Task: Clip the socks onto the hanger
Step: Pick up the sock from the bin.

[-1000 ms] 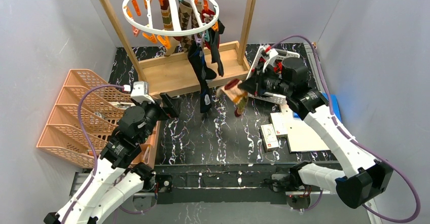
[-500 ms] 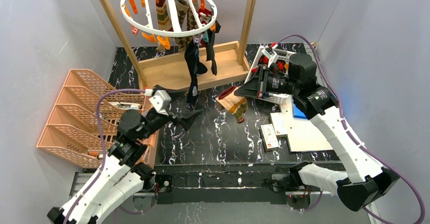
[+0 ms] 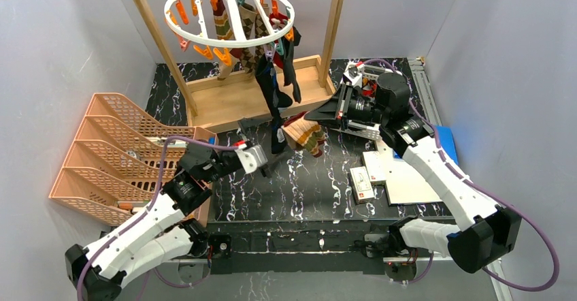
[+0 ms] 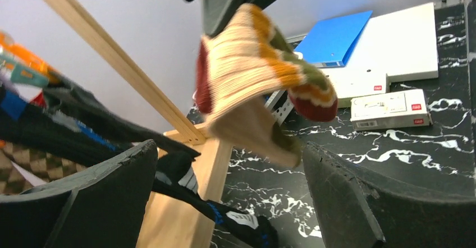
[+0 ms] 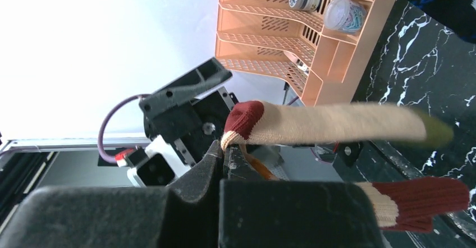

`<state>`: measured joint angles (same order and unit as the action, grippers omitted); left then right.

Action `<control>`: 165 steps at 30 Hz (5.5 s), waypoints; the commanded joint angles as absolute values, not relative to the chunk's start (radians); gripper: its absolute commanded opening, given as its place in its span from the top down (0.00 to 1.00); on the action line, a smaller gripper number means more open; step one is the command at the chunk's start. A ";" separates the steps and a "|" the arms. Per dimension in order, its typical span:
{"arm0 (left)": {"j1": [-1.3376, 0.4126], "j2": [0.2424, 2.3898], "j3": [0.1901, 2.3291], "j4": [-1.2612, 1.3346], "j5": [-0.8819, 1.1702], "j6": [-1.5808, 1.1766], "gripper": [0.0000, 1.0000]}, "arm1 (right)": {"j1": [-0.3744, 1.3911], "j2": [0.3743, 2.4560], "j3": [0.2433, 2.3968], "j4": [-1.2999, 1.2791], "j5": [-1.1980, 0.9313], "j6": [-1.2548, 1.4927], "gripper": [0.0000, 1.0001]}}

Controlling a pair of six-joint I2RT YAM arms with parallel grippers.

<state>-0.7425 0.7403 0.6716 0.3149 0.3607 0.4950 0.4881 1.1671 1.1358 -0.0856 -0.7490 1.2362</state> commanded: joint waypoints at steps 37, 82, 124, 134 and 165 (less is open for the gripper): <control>-1.019 0.784 0.785 0.213 -0.061 0.396 1.00 | 0.515 1.109 1.192 -0.163 -0.599 1.040 0.23; -1.019 0.656 0.804 -0.090 -0.633 -0.535 0.99 | 0.808 1.155 1.126 0.069 -0.606 0.906 0.99; -1.019 0.574 0.773 0.082 -0.125 0.518 0.32 | 0.763 1.329 1.551 -0.449 -0.639 0.833 0.99; -1.019 0.611 0.785 0.115 -0.089 0.609 0.93 | 0.762 1.327 1.534 -0.416 -0.665 0.869 0.99; -1.019 0.591 0.803 -0.132 -0.173 0.169 1.00 | 1.054 1.392 1.732 -0.685 -0.211 0.146 0.30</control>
